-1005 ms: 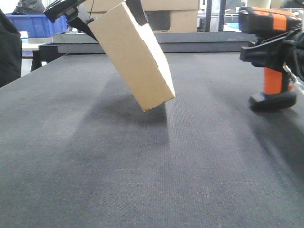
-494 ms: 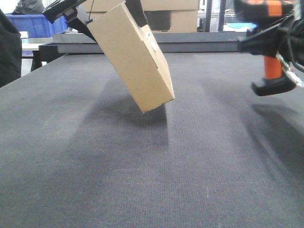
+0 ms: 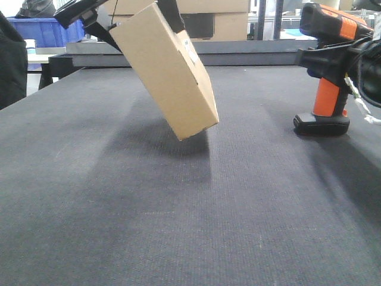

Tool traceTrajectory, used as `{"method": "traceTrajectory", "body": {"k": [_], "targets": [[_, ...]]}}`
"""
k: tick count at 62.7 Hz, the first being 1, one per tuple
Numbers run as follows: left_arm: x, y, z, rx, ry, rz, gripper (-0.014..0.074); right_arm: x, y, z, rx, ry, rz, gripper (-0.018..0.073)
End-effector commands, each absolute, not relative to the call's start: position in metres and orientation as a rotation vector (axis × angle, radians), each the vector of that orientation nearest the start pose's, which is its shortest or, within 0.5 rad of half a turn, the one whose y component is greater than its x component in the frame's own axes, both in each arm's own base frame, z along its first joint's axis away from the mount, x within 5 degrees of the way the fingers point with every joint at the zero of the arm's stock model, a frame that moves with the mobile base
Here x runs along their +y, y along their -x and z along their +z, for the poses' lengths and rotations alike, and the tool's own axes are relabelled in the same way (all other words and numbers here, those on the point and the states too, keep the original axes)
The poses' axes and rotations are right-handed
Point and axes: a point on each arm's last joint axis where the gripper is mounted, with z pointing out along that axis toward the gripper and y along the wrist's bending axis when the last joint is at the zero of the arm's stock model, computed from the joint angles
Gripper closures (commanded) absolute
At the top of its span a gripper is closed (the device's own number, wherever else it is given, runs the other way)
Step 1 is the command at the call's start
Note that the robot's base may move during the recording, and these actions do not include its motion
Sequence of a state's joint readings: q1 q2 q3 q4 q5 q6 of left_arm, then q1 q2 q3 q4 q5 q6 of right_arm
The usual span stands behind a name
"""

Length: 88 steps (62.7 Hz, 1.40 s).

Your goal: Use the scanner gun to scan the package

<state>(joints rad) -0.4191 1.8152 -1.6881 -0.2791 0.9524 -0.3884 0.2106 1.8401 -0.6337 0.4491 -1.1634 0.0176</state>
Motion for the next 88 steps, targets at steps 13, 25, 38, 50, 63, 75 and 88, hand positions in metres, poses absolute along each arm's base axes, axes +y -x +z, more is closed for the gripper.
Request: {"method": "traceTrajectory", "body": {"k": [13,25,38,50,63,75,88], "targets": [[-0.183,-0.362,0.336,2.603,0.098,-0.677,0.0708,0.032,-0.326,0.176,1.468,-0.313,0.009,0.0568],[-0.183,-0.362,0.336,2.603,0.098,-0.677,0.0708,0.032,-0.326,0.176,1.468,-0.313,0.009,0.0244],[-0.183,-0.362,0.336,2.603,0.098,-0.677,0.0708,0.035,-0.327,0.177,1.469,-0.282,0.022,0.0083],[-0.183,-0.362,0.336,2.603,0.098,-0.677,0.0708,0.034,-0.325,0.175,1.478,-0.281,0.020,0.0022],[-0.183,-0.362,0.336,2.603,0.098,-0.677,0.0708,0.032,-0.311,0.170,1.516,-0.270,0.011,0.0013],[-0.172,-0.365,0.338,2.616,0.102,-0.615,0.0708,0.033,-0.284,0.169,1.559,-0.185,0.035,0.0013],[-0.127,-0.371,0.354,2.649,0.100,-0.293,0.0708,0.027,-0.256,0.172,1.575,-0.181,0.032,0.0020]]}}
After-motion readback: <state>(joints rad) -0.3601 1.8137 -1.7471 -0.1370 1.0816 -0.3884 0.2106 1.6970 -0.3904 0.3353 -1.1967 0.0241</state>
